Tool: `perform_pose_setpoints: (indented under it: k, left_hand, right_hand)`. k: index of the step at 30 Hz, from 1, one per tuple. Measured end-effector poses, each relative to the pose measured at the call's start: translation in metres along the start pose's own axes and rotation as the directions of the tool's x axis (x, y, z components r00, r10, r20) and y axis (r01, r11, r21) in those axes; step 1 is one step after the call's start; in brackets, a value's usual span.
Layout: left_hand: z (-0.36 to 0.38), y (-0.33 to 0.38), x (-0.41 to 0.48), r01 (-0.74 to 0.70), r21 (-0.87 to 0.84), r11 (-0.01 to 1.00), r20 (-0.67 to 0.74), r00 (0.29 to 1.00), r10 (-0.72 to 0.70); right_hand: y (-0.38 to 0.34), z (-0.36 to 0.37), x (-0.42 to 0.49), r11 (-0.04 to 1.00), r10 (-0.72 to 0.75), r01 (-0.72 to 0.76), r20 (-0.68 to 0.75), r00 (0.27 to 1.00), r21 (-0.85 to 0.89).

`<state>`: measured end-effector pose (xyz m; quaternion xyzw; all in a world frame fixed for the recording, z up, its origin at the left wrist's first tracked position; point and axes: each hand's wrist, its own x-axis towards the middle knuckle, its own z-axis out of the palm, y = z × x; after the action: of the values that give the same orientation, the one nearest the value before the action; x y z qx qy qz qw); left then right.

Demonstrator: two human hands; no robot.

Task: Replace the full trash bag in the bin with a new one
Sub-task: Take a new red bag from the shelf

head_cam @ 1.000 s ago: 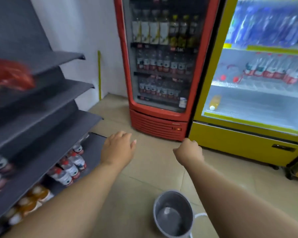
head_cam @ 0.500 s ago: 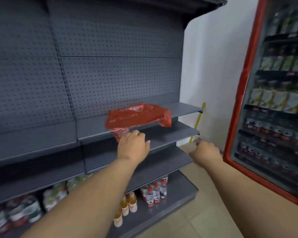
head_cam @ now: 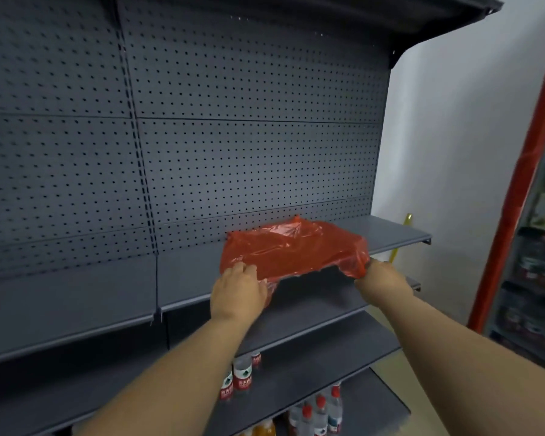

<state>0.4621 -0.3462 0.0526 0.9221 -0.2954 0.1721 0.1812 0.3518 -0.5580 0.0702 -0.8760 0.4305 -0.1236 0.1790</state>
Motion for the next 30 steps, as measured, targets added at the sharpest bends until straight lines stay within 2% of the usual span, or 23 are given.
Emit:
perform_pose_setpoints:
  k: [5,11,15,17,21,27,30]
  left_hand:
    - [0.053,-0.018,0.030,0.066,-0.062,0.996,-0.007,0.998,-0.067]
    - [0.107,-0.023,0.035,0.158,-0.040,0.987,0.039,0.987,-0.156]
    - [0.129,-0.018,0.036,0.203,-0.032,0.979,-0.002,0.979,-0.203]
    - [0.139,-0.016,0.039,0.219,-0.031,0.975,-0.018,0.975,-0.220]
    - [0.152,-0.012,0.045,0.258,0.017,0.966,-0.057,0.965,-0.257]
    - [0.160,-0.017,0.046,0.226,0.113,0.968,-0.111,0.971,-0.214]
    - [0.159,-0.021,0.049,0.198,0.142,0.970,-0.132,0.975,-0.180]
  right_hand:
    - [-0.012,0.032,0.049,0.997,0.074,-0.073,-0.027,0.997,0.017]
    - [-0.009,0.059,0.089,0.993,0.106,-0.108,-0.037,0.994,-0.043]
    - [-0.002,0.070,0.111,0.993,0.106,-0.092,-0.213,0.971,0.073]
    - [0.001,0.073,0.119,0.987,0.111,-0.079,-0.247,0.963,0.138]
    - [0.005,0.075,0.136,0.975,0.122,-0.078,-0.205,0.971,0.207]
    - [0.003,0.072,0.161,0.991,0.087,-0.084,-0.019,0.996,0.101]
    - [0.004,0.074,0.173,0.993,0.041,-0.046,0.050,0.998,0.105]
